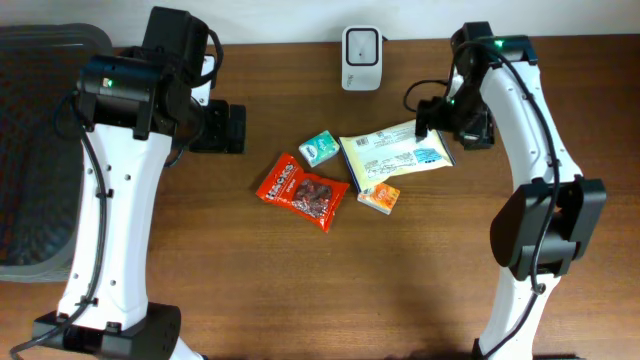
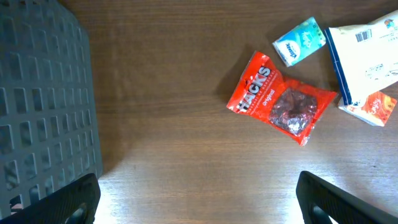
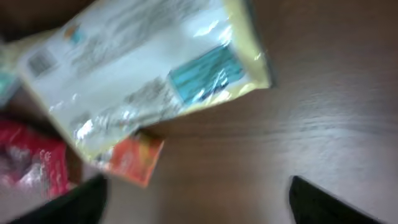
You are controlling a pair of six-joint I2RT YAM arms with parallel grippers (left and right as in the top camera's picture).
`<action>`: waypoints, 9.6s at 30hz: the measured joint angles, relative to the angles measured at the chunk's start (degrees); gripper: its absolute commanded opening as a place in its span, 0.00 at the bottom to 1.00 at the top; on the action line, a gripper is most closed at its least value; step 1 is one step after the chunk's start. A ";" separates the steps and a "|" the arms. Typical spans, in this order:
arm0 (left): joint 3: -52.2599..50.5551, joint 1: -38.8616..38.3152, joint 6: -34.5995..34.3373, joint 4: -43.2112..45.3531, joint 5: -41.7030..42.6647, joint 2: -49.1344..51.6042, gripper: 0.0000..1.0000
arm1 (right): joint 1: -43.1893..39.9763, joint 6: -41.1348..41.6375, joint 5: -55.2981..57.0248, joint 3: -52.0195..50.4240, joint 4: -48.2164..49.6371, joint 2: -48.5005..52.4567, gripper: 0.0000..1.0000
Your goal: Scan the item barcode
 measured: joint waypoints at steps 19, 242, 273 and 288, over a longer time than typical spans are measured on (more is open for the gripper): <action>0.00 0.00 0.00 0.00 0.00 0.00 0.99 | 10.05 2.01 -3.48 -22.14 16.94 0.33 0.17; 0.00 0.00 0.02 -0.02 0.00 0.00 0.99 | 16.02 7.72 -5.86 -5.60 17.57 12.52 0.04; 0.00 0.00 0.00 -0.13 0.00 0.00 0.99 | -1.44 2.03 8.07 19.78 -9.73 8.55 0.98; 0.00 0.00 -0.17 0.33 0.26 0.00 0.99 | -1.42 2.08 8.07 19.78 -9.73 8.55 0.98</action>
